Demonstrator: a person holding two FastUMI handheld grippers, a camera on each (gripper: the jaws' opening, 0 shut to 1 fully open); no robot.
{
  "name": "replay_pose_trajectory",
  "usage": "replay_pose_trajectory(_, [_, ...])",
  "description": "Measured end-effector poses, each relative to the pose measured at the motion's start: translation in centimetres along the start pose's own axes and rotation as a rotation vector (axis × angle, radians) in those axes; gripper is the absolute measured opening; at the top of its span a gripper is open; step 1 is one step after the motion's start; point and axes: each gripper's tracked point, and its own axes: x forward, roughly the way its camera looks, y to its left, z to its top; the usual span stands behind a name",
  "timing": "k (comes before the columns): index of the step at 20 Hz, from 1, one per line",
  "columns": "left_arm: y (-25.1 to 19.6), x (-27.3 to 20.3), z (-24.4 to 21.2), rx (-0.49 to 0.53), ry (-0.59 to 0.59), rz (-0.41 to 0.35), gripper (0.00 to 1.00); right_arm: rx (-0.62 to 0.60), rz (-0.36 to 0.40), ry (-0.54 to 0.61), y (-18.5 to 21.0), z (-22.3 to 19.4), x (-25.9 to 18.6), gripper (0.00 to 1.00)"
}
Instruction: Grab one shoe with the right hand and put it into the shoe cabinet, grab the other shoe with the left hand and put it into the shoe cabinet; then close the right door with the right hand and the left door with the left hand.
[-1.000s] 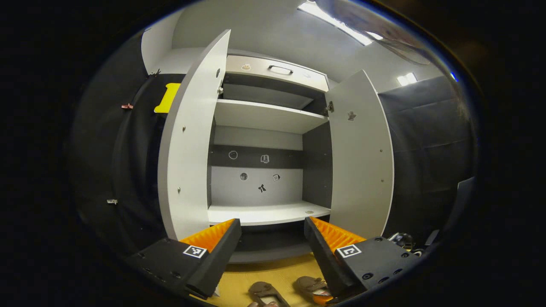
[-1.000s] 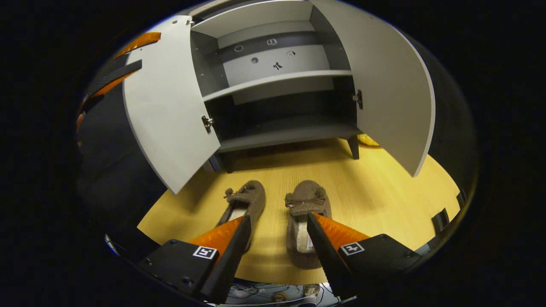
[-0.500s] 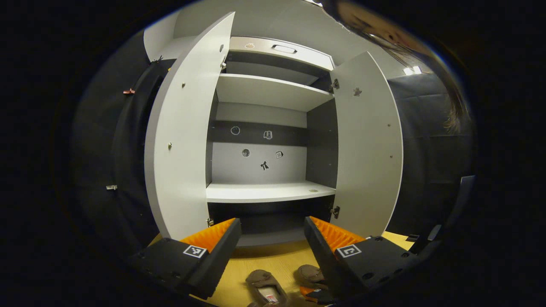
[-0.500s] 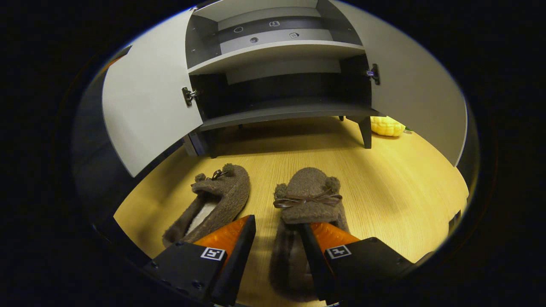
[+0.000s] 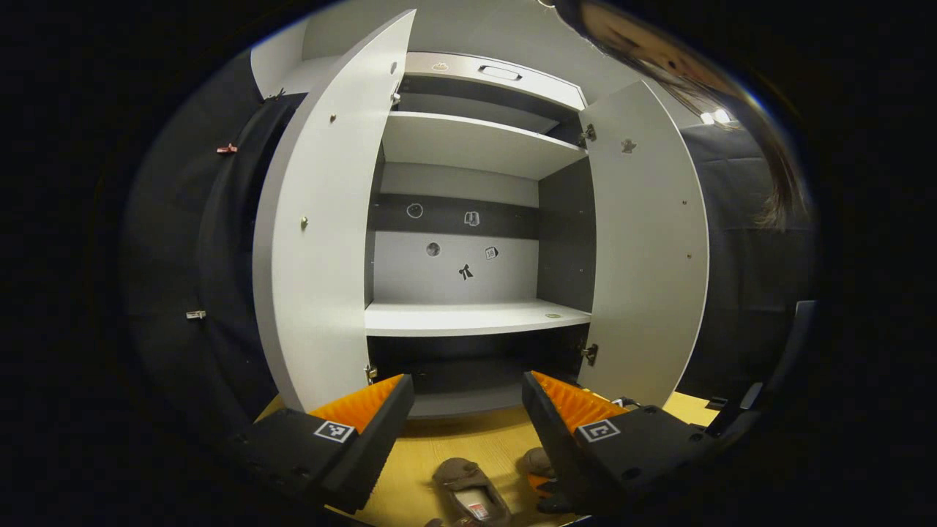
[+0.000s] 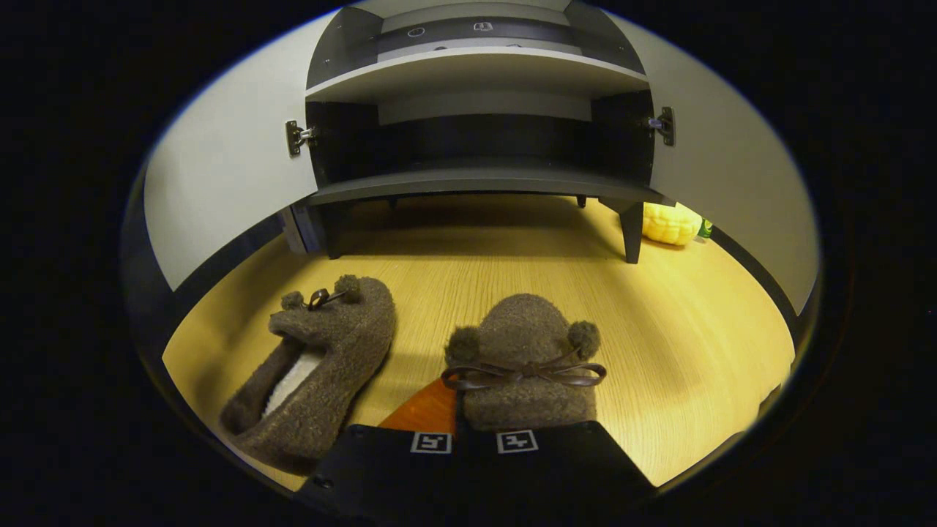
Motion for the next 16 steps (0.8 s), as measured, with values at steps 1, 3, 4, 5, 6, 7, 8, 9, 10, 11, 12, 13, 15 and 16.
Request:
replay_pose_trajectory(1, [0.2,0.0,-0.1,-0.001,0.004,0.002,0.95,-0.018,0.005,0.002,0.3,-0.2,0.4,0.07])
replay_pose_trajectory(3, [0.5,-0.2,-0.1,0.000,0.009,0.004,0.95,-0.034,0.018,0.008,0.4,0.0,0.2,0.08])
replay_pose_trajectory(4, [0.6,-0.2,-0.1,0.002,0.009,0.005,0.95,-0.025,0.028,0.013,0.4,0.2,-0.1,0.08])
replay_pose_trajectory(5, [0.7,-0.4,0.0,0.005,0.008,0.006,0.95,-0.010,0.030,0.017,0.3,0.6,-0.5,0.08])
replay_pose_trajectory(6, [0.7,-0.4,0.2,0.005,0.007,0.007,0.95,-0.004,0.031,0.022,0.2,1.0,-0.9,0.08])
replay_pose_trajectory(7, [0.7,-0.4,0.4,0.002,0.008,0.005,0.95,-0.011,0.030,0.019,0.1,1.6,-1.5,0.08])
replay_pose_trajectory(8, [0.5,-0.6,0.5,-0.003,0.010,0.000,0.95,-0.017,0.033,0.008,0.0,2.6,-2.4,0.08])
replay_pose_trajectory(9, [0.3,-0.8,0.9,-0.008,0.008,-0.005,0.95,-0.019,0.040,-0.012,0.2,4.0,-3.5,0.07])
replay_pose_trajectory(10, [0.0,-1.0,1.2,-0.007,0.006,-0.012,0.95,-0.022,0.049,-0.040,0.3,5.7,-4.7,0.08])
replay_pose_trajectory(11, [-0.2,-1.2,1.6,0.003,0.002,-0.019,0.95,-0.029,0.056,-0.069,0.4,7.5,-5.8,0.08])
replay_pose_trajectory(12, [-0.4,-1.5,2.1,0.020,-0.002,-0.024,0.95,-0.042,0.065,-0.088,0.5,9.1,-6.8,0.07])
replay_pose_trajectory(13, [-0.6,-1.7,2.3,0.040,-0.006,-0.029,0.95,-0.058,0.070,-0.114,0.6,11.1,-7.7,0.08])
replay_pose_trajectory(15, [-0.9,-2.5,3.1,0.072,-0.013,-0.032,0.95,-0.076,0.086,-0.183,0.9,15.7,-9.7,0.07])
replay_pose_trajectory(16, [-1.0,-2.8,3.6,0.081,-0.018,-0.032,0.95,-0.079,0.092,-0.224,1.0,18.2,-10.6,0.07])
